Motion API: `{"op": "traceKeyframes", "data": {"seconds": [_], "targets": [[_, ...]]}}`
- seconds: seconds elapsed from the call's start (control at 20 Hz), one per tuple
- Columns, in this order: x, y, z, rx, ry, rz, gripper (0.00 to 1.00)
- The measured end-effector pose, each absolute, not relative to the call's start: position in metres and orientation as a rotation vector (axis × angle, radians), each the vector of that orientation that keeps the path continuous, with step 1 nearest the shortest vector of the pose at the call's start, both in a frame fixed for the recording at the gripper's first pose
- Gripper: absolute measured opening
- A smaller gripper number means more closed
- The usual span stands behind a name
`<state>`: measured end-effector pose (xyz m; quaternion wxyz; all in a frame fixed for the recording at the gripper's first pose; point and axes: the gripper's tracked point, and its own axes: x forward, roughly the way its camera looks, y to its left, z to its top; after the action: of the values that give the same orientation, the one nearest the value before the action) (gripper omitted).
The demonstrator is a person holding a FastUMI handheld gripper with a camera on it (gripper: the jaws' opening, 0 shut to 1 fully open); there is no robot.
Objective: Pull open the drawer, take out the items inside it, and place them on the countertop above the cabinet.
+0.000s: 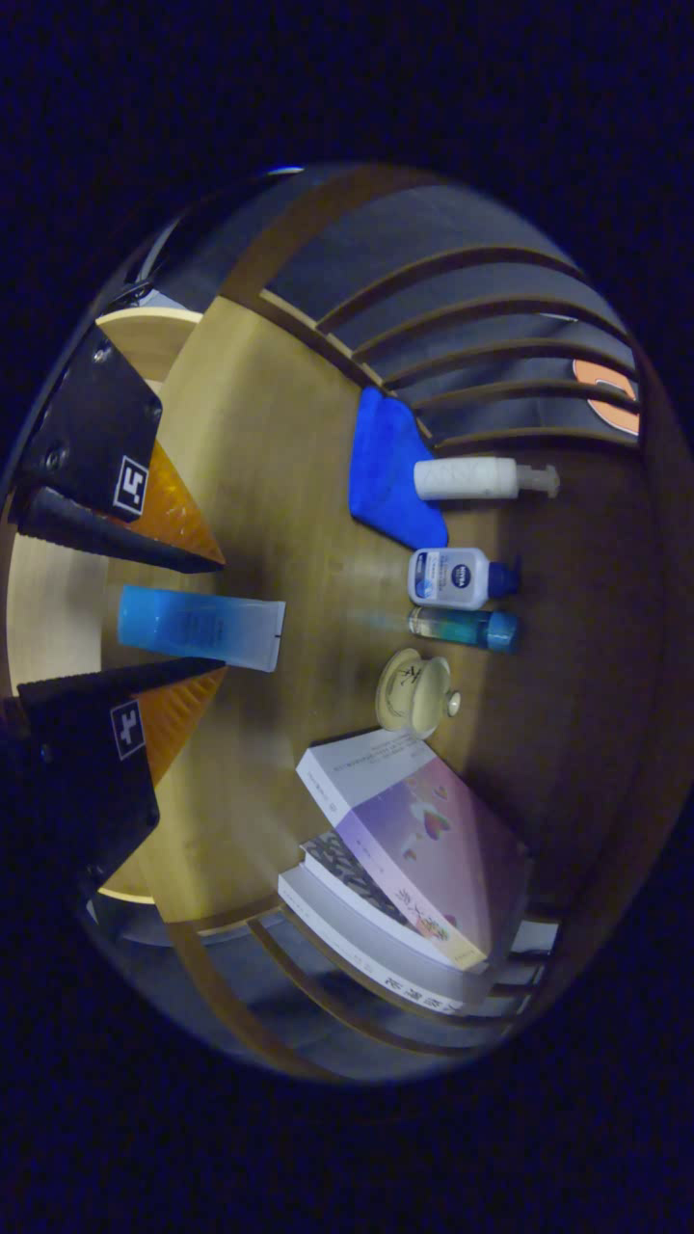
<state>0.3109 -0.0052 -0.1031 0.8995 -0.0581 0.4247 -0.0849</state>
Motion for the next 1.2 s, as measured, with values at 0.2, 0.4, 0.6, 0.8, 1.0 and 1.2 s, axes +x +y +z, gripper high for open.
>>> {"op": "traceKeyframes", "data": {"seconds": [0.2,0.4,0.6,0.8,1.0,1.2], "targets": [[0.282,0.009,-0.085,-0.128,0.872,-0.118,0.68],[0.247,0.017,-0.073,-0.1,0.843,-0.088,0.68],[0.203,0.028,-0.06,-0.101,0.791,-0.05,0.68],[0.159,0.04,-0.056,-0.118,0.727,-0.008,0.69],[0.123,0.045,-0.057,-0.096,0.623,-0.02,0.69],[0.093,0.047,-0.074,-0.16,0.51,-0.024,0.76]]}}
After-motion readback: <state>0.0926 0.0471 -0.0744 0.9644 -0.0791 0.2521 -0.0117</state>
